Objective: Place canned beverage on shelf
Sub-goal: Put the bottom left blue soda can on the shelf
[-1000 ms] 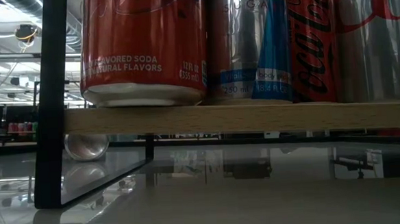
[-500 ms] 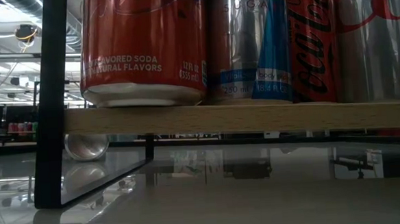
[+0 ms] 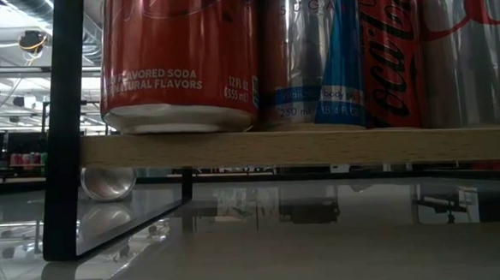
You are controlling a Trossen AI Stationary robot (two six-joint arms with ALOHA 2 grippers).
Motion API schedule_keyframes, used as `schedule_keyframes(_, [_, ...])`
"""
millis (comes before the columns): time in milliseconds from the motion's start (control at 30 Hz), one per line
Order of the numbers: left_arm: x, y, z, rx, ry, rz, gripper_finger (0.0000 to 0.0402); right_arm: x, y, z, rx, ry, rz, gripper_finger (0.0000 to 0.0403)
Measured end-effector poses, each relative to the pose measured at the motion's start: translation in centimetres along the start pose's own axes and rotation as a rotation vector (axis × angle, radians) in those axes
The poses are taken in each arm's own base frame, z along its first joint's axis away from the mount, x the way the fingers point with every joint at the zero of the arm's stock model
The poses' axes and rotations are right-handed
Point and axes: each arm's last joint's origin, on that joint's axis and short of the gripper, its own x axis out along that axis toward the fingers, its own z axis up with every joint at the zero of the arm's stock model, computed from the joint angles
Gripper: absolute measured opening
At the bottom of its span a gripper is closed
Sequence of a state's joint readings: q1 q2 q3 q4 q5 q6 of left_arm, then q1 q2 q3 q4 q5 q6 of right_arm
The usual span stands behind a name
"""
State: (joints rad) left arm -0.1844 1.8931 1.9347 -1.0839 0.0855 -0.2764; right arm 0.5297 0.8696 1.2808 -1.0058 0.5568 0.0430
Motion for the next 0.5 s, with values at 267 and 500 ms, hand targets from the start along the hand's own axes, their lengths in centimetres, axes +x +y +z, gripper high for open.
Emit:
schedule_keyframes(267, [2.1,-0.1,0.1,0.015,0.038,0.008,0.0216,0.0,0.0,0.0,-0.002,0.003,0.000,0.0386])
schedule_keyframes(500, [3.5,-0.4,0.0,0.039,0.056,0.027,0.0225,0.1,0.1,-0.1,-0.012,0.020,0.001,0.0386])
